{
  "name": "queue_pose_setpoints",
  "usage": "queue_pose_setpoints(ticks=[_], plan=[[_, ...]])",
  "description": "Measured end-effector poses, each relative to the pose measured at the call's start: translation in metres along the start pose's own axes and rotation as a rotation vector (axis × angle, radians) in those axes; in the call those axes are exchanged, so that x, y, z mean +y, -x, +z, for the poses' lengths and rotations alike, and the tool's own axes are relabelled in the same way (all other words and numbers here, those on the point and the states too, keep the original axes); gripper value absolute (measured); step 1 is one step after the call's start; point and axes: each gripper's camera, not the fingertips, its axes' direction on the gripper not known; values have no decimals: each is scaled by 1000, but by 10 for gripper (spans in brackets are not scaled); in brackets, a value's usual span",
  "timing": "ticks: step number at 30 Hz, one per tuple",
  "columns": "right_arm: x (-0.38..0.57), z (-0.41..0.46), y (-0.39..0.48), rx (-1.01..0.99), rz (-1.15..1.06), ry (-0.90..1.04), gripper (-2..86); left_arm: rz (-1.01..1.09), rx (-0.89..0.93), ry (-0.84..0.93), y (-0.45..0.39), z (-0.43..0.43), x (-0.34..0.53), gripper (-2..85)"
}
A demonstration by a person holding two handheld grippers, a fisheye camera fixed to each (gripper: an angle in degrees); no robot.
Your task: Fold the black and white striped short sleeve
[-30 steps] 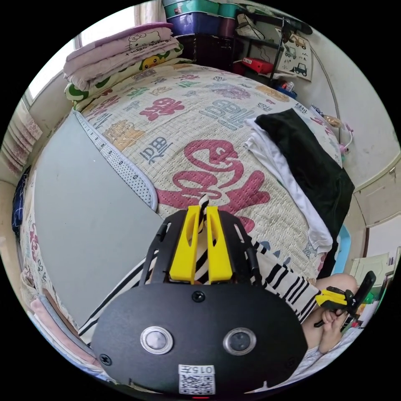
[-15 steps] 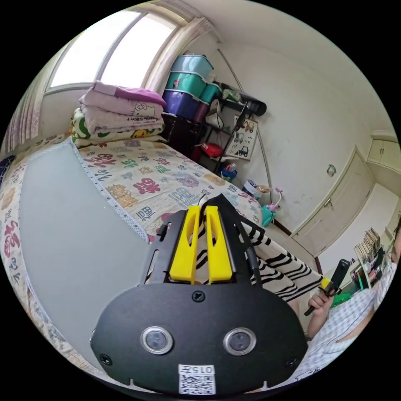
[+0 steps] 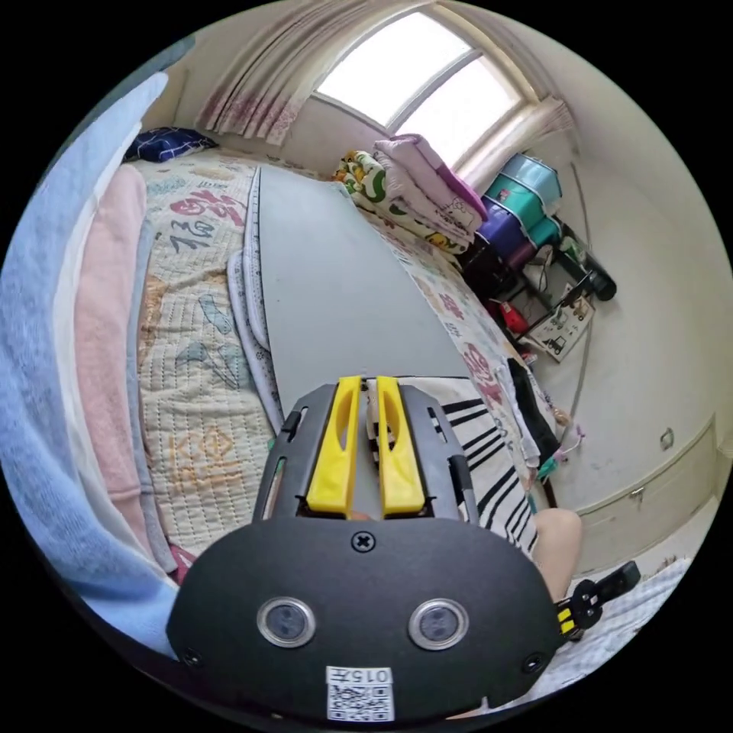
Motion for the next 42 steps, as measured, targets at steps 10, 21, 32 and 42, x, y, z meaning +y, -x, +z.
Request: queue_pose_setpoints(ticks=[10,21,32,42], plan=[[85,82,-91,274,78,133,84,114,-170,139,-8,80,27,62],[149,99,-159,186,41,115,1,219,-240,144,6,112,65,16],[189,11,-281,-106,47,-61,10,96,-187,152,67,137,99,60],[192,-113,-563,104,396,-317,104,109,-30,149,122,154,132,141]])
